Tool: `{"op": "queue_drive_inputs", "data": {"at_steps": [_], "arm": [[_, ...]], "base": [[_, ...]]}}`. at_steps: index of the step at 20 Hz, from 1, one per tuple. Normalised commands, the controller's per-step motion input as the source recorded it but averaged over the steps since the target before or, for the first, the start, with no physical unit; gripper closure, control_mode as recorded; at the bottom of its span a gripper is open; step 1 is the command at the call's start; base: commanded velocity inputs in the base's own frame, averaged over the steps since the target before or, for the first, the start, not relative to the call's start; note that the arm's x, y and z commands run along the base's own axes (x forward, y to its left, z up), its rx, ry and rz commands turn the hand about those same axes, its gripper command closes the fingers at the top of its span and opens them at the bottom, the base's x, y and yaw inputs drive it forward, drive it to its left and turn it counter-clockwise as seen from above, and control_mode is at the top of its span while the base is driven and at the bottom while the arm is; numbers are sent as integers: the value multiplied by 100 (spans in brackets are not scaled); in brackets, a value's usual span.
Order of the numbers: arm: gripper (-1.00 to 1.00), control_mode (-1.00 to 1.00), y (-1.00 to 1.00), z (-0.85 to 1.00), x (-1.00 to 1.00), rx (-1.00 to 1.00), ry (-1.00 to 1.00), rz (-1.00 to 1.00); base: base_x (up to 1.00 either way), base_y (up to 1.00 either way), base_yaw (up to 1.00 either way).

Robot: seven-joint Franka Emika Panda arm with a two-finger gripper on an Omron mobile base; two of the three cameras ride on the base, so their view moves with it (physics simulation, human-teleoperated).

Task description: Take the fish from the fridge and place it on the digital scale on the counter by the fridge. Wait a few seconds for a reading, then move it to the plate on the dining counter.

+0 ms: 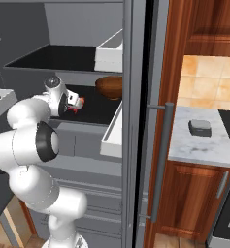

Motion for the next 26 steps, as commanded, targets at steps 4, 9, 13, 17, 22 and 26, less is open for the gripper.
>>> {"op": "queue_drive_inputs", "data": {"at_steps": [4, 9, 13, 17, 22, 26], "arm": [[-100, -100, -9, -1, 6, -11, 13, 0], [-100, -100, 0, -10, 0, -6, 4, 0], [-100, -100, 0, -37, 0, 0, 0, 0], [-100, -100, 0, -29, 21, 0, 0, 0], [-100, -100, 0, -8, 41, 0, 0, 0], [-100, -100, 0, -8, 43, 0, 1, 0]], "base": [[0, 0, 0], [0, 0, 0], [0, 0, 0], [0, 0, 0], [0, 0, 0], [0, 0, 0]]}}
